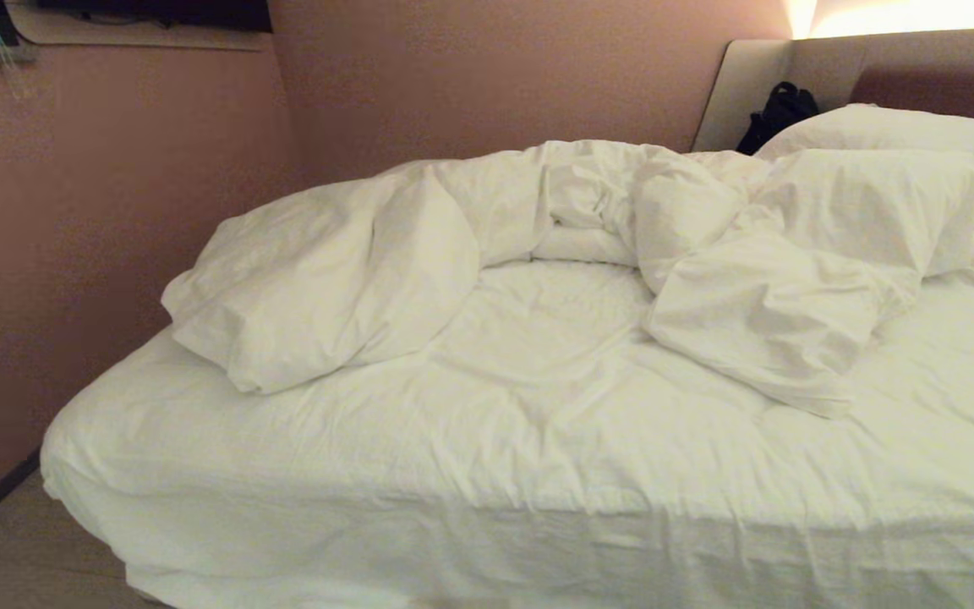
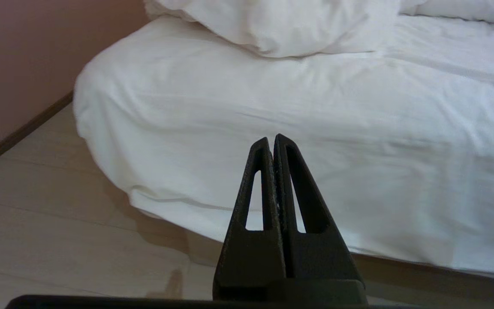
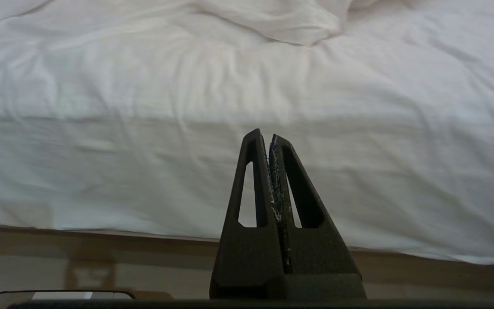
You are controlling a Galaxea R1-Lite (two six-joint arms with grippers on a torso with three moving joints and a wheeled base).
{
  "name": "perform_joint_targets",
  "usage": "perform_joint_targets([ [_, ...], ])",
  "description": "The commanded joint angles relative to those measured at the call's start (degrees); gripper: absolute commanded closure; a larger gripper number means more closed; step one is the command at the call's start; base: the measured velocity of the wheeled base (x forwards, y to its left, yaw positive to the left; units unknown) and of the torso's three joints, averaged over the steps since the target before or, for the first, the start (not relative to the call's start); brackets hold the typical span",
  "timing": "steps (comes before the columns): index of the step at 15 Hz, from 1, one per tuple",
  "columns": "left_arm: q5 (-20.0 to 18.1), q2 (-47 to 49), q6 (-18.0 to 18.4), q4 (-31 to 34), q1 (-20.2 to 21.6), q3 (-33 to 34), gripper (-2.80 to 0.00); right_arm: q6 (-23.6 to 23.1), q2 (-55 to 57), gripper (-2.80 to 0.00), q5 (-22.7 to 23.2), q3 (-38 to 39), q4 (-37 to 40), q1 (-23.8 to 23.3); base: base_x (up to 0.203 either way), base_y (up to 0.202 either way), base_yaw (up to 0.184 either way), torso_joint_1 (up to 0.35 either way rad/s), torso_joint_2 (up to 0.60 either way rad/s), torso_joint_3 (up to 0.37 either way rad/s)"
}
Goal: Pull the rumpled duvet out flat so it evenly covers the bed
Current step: Hold the folded corner of the quilt
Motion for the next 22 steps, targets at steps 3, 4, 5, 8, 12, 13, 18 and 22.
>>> perform_joint_targets([
  [3, 0.1, 0.0, 0.0, -0.1, 0.0, 0.0, 0.0, 0.0, 0.0, 0.0, 0.0, 0.0, 0.0, 0.0, 0.0, 0.0, 0.0, 0.0, 0.0, 0.0],
  [4, 0.1, 0.0, 0.0, 0.0, 0.0, 0.0, 0.0, 0.0, 0.0, 0.0, 0.0, 0.0, 0.0, 0.0, 0.0, 0.0, 0.0, 0.0, 0.0, 0.0],
  [5, 0.1, 0.0, 0.0, 0.0, 0.0, 0.0, 0.0, 0.0, 0.0, 0.0, 0.0, 0.0, 0.0, 0.0, 0.0, 0.0, 0.0, 0.0, 0.0, 0.0],
  [8, 0.1, 0.0, 0.0, -0.1, 0.0, 0.0, 0.0, 0.0, 0.0, 0.0, 0.0, 0.0, 0.0, 0.0, 0.0, 0.0, 0.0, 0.0, 0.0, 0.0],
  [12, 0.1, 0.0, -0.1, -0.1, 0.0, 0.0, 0.0, 0.0, 0.0, 0.0, 0.0, 0.0, 0.0, 0.0, 0.0, 0.0, 0.0, 0.0, 0.0, 0.0],
  [13, 0.1, 0.0, -0.1, -0.1, 0.0, 0.0, 0.0, 0.0, 0.0, 0.0, 0.0, 0.0, 0.0, 0.0, 0.0, 0.0, 0.0, 0.0, 0.0, 0.0],
  [18, 0.1, 0.0, -0.1, -0.1, 0.0, 0.0, 0.0, 0.0, 0.0, 0.0, 0.0, 0.0, 0.0, 0.0, 0.0, 0.0, 0.0, 0.0, 0.0, 0.0],
  [22, 0.1, 0.0, 0.0, -0.1, 0.0, 0.0, 0.0, 0.0, 0.0, 0.0, 0.0, 0.0, 0.0, 0.0, 0.0, 0.0, 0.0, 0.0, 0.0, 0.0],
])
